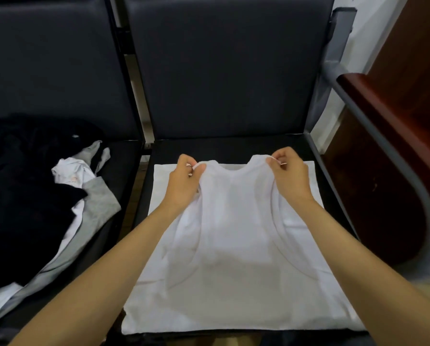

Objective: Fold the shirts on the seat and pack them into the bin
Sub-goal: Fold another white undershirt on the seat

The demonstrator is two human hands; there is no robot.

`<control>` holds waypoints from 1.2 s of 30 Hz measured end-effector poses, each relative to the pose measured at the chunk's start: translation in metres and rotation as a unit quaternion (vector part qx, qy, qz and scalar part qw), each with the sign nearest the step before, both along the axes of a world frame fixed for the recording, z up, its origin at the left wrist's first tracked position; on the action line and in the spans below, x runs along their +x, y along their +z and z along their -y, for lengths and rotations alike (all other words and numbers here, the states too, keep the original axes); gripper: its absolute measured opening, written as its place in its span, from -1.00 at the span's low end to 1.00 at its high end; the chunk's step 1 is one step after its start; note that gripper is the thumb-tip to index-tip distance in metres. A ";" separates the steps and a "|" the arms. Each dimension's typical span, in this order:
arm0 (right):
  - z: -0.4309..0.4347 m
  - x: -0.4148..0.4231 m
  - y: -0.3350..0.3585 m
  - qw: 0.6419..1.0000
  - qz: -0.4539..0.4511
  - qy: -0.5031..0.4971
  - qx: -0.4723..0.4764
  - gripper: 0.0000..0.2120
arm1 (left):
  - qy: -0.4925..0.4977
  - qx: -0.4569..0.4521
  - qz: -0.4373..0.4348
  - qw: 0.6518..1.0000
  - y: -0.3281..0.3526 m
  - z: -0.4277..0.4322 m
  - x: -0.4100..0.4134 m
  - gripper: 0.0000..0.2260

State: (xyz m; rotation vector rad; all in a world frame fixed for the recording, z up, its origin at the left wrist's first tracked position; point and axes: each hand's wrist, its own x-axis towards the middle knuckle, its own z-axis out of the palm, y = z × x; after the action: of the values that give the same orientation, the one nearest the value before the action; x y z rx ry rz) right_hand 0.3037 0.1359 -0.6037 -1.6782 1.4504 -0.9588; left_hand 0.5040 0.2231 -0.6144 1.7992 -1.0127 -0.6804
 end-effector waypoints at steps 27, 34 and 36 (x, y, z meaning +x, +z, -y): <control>-0.079 -0.031 -0.032 0.899 -0.369 0.235 -0.035 -0.49 | -0.228 0.182 0.400 0.869 -0.025 -0.088 -0.051 -0.03; -0.110 -0.087 -0.068 0.843 -0.471 0.261 -0.006 -0.18 | -0.318 0.163 0.423 0.833 -0.063 -0.138 -0.027 -0.30; -0.107 -0.089 -0.065 0.843 -0.468 0.266 0.010 -0.26 | -0.350 0.169 0.425 0.817 -0.059 -0.142 -0.020 -0.31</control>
State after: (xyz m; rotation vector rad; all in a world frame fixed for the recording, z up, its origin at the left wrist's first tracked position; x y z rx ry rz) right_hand 0.2152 0.2428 -0.6686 -2.5026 1.3567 0.2636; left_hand 0.4843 0.3649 -0.6737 2.0647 -2.3641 -0.4671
